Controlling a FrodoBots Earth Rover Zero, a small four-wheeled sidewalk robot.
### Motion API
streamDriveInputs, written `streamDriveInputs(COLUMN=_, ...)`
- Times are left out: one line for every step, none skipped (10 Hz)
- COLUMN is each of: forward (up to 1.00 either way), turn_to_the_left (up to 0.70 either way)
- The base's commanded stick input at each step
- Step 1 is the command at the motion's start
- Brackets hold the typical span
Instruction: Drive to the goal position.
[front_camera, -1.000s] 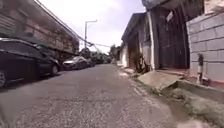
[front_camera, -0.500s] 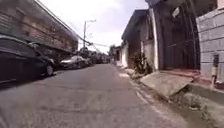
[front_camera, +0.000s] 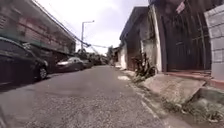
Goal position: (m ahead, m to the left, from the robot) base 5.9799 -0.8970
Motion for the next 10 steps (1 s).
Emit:
streamDriveInputs(forward=0.70, turn_to_the_left=0.04)
streamDriveInputs(forward=0.70, turn_to_the_left=0.02)
streamDriveInputs(forward=0.70, turn_to_the_left=0.01)
streamDriveInputs(forward=0.70, turn_to_the_left=0.01)
streamDriveInputs(forward=0.70, turn_to_the_left=0.01)
streamDriveInputs(forward=0.70, turn_to_the_left=0.01)
streamDriveInputs(forward=0.70, turn_to_the_left=0.01)
streamDriveInputs(forward=0.70, turn_to_the_left=0.01)
streamDriveInputs(forward=0.70, turn_to_the_left=0.01)
streamDriveInputs(forward=0.70, turn_to_the_left=0.01)
